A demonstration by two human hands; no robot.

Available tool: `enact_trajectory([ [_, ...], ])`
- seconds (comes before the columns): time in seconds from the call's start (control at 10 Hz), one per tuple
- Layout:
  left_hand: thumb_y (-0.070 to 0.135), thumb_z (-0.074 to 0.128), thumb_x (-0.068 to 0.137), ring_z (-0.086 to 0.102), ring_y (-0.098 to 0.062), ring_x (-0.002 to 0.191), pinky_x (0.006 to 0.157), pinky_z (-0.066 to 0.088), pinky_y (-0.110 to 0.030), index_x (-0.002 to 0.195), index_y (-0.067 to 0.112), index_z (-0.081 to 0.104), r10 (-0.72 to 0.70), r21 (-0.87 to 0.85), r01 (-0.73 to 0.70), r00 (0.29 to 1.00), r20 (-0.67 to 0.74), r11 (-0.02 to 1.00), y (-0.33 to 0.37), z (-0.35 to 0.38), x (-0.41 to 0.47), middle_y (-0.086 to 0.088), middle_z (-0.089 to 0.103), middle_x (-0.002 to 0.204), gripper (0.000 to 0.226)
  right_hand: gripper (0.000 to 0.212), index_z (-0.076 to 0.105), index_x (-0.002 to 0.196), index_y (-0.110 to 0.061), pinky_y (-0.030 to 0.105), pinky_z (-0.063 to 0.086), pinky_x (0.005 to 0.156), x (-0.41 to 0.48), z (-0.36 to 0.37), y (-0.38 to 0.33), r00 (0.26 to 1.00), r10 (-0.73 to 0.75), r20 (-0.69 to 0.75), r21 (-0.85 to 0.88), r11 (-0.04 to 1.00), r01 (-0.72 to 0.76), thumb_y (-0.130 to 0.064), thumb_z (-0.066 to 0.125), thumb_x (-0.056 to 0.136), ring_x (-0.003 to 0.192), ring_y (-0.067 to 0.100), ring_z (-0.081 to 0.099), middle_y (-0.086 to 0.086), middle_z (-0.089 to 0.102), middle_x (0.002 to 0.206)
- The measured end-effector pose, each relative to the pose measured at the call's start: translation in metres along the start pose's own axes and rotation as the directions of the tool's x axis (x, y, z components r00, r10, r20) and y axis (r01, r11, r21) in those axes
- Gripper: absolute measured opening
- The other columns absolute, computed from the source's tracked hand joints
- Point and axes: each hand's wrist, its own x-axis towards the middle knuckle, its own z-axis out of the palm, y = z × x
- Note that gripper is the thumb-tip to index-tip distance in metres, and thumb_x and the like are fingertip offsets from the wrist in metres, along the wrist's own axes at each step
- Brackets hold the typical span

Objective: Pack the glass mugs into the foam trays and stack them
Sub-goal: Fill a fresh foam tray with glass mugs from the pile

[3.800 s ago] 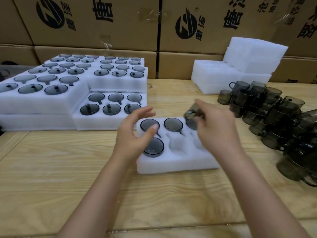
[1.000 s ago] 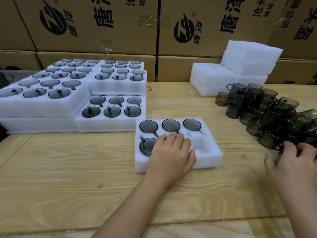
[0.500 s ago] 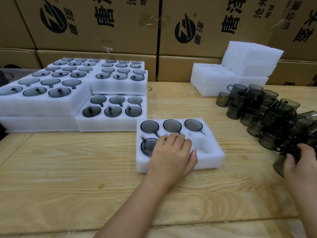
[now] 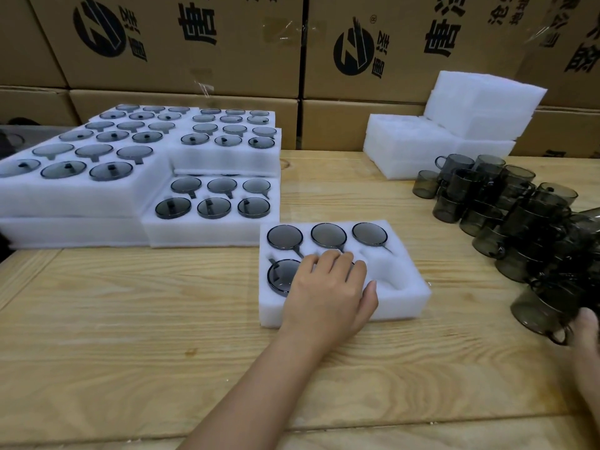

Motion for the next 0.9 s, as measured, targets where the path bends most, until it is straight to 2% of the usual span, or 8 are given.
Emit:
enact_trajectory([
  [0.2, 0.034, 0.047, 0.087, 0.065, -0.023, 0.080, 0.068, 0.050, -0.031, 0.083, 0.013, 0.071, 0.003, 0.000, -0.003, 1.000, 0.003, 1.000, 0.000, 0.000, 0.000, -0.002, 0.071, 0.088, 0.032, 0.085, 0.047, 0.123, -0.005, 0.063, 0.036, 0.096, 0.041, 0.027, 0.089, 0.998, 0.049, -0.042, -0.119, 0.991, -0.054, -0.074, 0.013, 0.086, 0.114, 0.045, 0.045, 0.025, 0.048, 0.125],
  [0.3, 0.034, 0.047, 0.087, 0.065, -0.023, 0.080, 0.068, 0.050, -0.031, 0.082, 0.013, 0.071, 0.000, 0.005, 0.000, 1.000, 0.002, 1.000, 0.000, 0.001, 0.001, -0.002, 0.071, 0.087, 0.032, 0.076, 0.050, 0.116, -0.026, 0.062, 0.037, 0.096, 0.068, 0.038, 0.135, 0.987, 0.042, -0.156, -0.166, 0.984, -0.068, -0.080, 0.009, 0.082, 0.115, 0.041, 0.046, 0.019, 0.048, 0.124],
  [0.4, 0.033, 0.047, 0.087, 0.065, -0.023, 0.079, 0.067, 0.050, -0.032, 0.082, 0.013, 0.071, 0.001, 0.005, 0.000, 1.000, -0.005, 1.000, 0.000, 0.001, 0.001, -0.002, 0.071, 0.087, 0.032, 0.060, 0.044, 0.121, -0.040, 0.063, 0.040, 0.093, 0.088, 0.040, 0.162, 0.988, 0.106, -0.110, -0.188, 0.974, -0.125, -0.077, 0.013, 0.086, 0.113, 0.040, 0.048, 0.014, 0.049, 0.123],
  [0.5, 0.033, 0.047, 0.087, 0.065, -0.023, 0.079, 0.067, 0.050, -0.032, 0.081, 0.013, 0.070, -0.001, 0.006, 0.001, 1.000, 0.000, 1.000, 0.001, 0.001, 0.001, -0.002, 0.071, 0.087, 0.032, 0.073, 0.035, 0.134, -0.042, 0.062, 0.041, 0.093, 0.091, 0.035, 0.170, 0.982, 0.168, -0.087, -0.121, 0.977, -0.178, -0.085, 0.019, 0.078, 0.116, 0.037, 0.049, 0.009, 0.051, 0.127],
  [0.6, 0.033, 0.047, 0.087, 0.065, -0.023, 0.079, 0.066, 0.050, -0.032, 0.081, 0.013, 0.070, 0.000, 0.007, 0.000, 1.000, 0.002, 1.000, 0.000, 0.000, 0.001, -0.002, 0.070, 0.087, 0.032, 0.073, 0.038, 0.131, -0.050, 0.061, 0.040, 0.095, 0.088, 0.032, 0.167, 0.972, 0.222, -0.079, -0.081, 0.970, -0.228, -0.091, 0.024, 0.071, 0.118, 0.033, 0.051, 0.002, 0.052, 0.131],
  [0.7, 0.033, 0.047, 0.087, 0.065, -0.023, 0.079, 0.067, 0.050, -0.032, 0.081, 0.013, 0.070, 0.003, 0.003, -0.003, 1.000, -0.008, 1.000, 0.000, 0.001, 0.001, -0.002, 0.070, 0.086, 0.032, 0.071, 0.025, 0.139, -0.052, 0.060, 0.035, 0.102, 0.066, 0.026, 0.134, 0.996, 0.067, -0.066, -0.203, 0.976, -0.079, -0.085, 0.027, 0.077, 0.132, 0.033, 0.038, 0.003, 0.035, 0.147],
  [0.8, 0.033, 0.046, 0.087, 0.065, -0.024, 0.079, 0.066, 0.050, -0.031, 0.080, 0.013, 0.070, 0.005, 0.003, -0.005, 1.000, -0.013, 1.000, 0.000, 0.001, 0.001, -0.002, 0.070, 0.085, 0.032, 0.064, 0.032, 0.134, -0.048, 0.061, 0.035, 0.102, 0.040, 0.012, 0.088, 0.992, -0.118, 0.033, -0.347, 0.930, 0.122, -0.081, 0.031, 0.079, 0.136, 0.035, 0.030, -0.001, 0.027, 0.151],
  [0.9, 0.033, 0.047, 0.087, 0.065, -0.023, 0.078, 0.066, 0.050, -0.032, 0.079, 0.013, 0.070, 0.007, 0.007, -0.007, 1.000, -0.022, 1.000, 0.001, 0.002, 0.001, -0.002, 0.070, 0.084, 0.032, 0.051, 0.052, 0.114, -0.033, 0.067, 0.024, 0.105, 0.022, 0.011, 0.055, 0.969, -0.221, 0.113, -0.388, 0.888, 0.248, -0.068, 0.047, 0.078, 0.143, 0.035, 0.015, 0.010, 0.032, 0.149],
])
